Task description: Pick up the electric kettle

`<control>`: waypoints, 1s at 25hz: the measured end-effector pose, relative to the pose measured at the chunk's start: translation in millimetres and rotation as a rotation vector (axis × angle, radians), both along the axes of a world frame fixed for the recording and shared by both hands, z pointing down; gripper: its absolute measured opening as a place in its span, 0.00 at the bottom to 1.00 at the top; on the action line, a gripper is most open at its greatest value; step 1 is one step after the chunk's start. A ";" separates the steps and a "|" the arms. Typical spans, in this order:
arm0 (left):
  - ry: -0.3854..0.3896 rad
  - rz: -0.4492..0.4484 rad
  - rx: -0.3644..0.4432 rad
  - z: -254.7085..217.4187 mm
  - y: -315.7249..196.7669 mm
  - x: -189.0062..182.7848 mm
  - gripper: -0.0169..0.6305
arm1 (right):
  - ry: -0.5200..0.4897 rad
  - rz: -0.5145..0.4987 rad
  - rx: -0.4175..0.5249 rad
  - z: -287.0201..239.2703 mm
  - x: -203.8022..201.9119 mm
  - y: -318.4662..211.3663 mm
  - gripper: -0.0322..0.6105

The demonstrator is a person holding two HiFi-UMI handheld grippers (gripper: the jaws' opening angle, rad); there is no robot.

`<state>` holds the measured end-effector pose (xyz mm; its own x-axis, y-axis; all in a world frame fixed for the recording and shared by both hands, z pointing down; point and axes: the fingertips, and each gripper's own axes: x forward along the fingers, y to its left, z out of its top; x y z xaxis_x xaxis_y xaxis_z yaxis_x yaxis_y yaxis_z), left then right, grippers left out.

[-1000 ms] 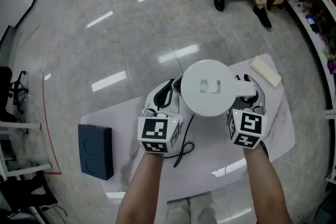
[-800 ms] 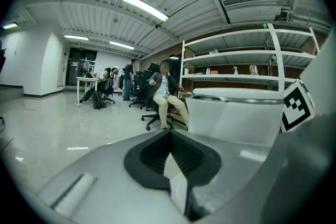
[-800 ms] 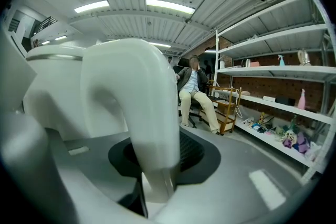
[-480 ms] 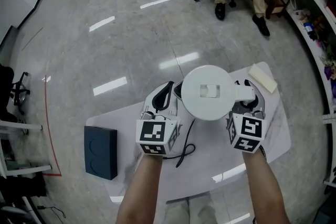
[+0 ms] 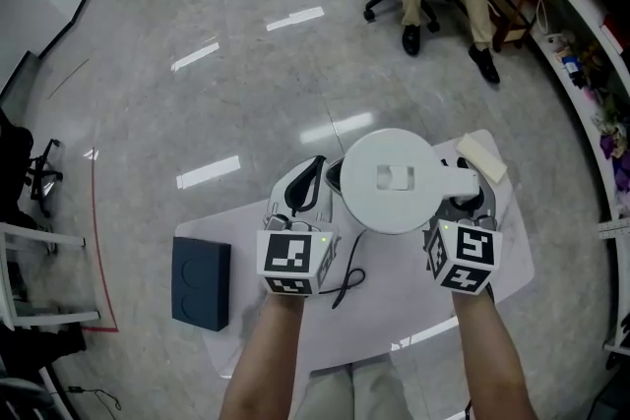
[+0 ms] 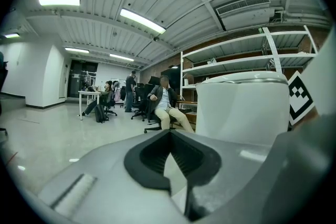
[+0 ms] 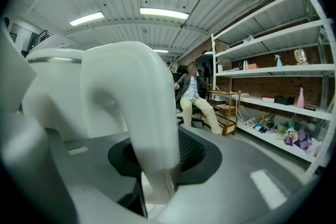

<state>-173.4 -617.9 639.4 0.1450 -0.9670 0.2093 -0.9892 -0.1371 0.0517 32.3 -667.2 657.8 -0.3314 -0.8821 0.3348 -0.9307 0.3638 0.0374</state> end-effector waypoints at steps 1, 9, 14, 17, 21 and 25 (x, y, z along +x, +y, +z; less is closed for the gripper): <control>0.001 0.000 0.006 -8.8 0.7 0.3 0.03 | -0.005 0.002 0.000 -7.9 1.1 0.9 0.26; 0.004 0.019 0.059 -88.1 19.9 11.5 0.03 | -0.028 0.010 0.034 -85.3 11.5 15.1 0.26; -0.020 -0.006 0.086 -135.7 40.5 17.4 0.03 | -0.024 0.016 0.059 -134.2 15.9 24.7 0.26; 0.000 -0.025 0.095 -163.6 47.5 17.8 0.03 | -0.031 0.026 0.054 -164.1 21.4 28.1 0.26; 0.016 -0.047 0.073 -192.3 56.7 22.7 0.03 | -0.043 0.041 0.031 -202.3 35.1 39.9 0.26; -0.030 -0.090 0.046 -223.7 66.1 20.2 0.03 | -0.066 0.072 0.019 -238.0 45.0 55.8 0.27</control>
<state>-153.2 -551.8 415.7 0.0513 -0.9845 0.1676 -0.9986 -0.0491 0.0172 77.3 -611.4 419.7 -0.2882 -0.9102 0.2975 -0.9550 0.2961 -0.0192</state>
